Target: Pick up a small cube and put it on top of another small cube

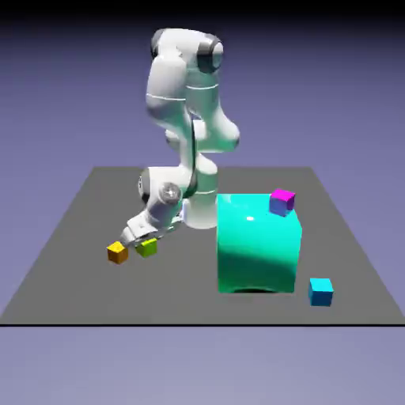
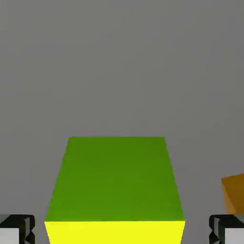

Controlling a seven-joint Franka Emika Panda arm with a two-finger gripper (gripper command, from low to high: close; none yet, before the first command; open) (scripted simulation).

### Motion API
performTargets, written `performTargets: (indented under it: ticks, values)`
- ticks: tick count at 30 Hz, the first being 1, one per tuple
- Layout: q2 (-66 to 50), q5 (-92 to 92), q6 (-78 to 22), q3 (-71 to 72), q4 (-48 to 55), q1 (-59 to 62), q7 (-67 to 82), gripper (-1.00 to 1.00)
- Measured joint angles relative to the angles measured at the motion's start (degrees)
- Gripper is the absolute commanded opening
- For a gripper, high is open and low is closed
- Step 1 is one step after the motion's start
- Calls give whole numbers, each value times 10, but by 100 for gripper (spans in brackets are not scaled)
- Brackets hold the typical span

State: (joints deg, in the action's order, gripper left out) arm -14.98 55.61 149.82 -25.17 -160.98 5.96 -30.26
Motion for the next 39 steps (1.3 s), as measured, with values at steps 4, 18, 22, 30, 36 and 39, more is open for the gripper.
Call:
performTargets:
  ticks: [4, 18, 22, 30, 36, 39]
  values:
    - [41, -28, -36, 10, -5, -5, 22, -100]
    - [221, -203, -280, 173, 97, -115, 199, -100]
    - [267, -253, -348, 251, 151, -176, 292, -100]
    - [364, -308, -431, 385, 214, -318, 488, -100]
    - [393, -274, -397, 410, 187, -395, 536, -100]
    - [368, -242, -323, 397, 138, -378, 512, 100]
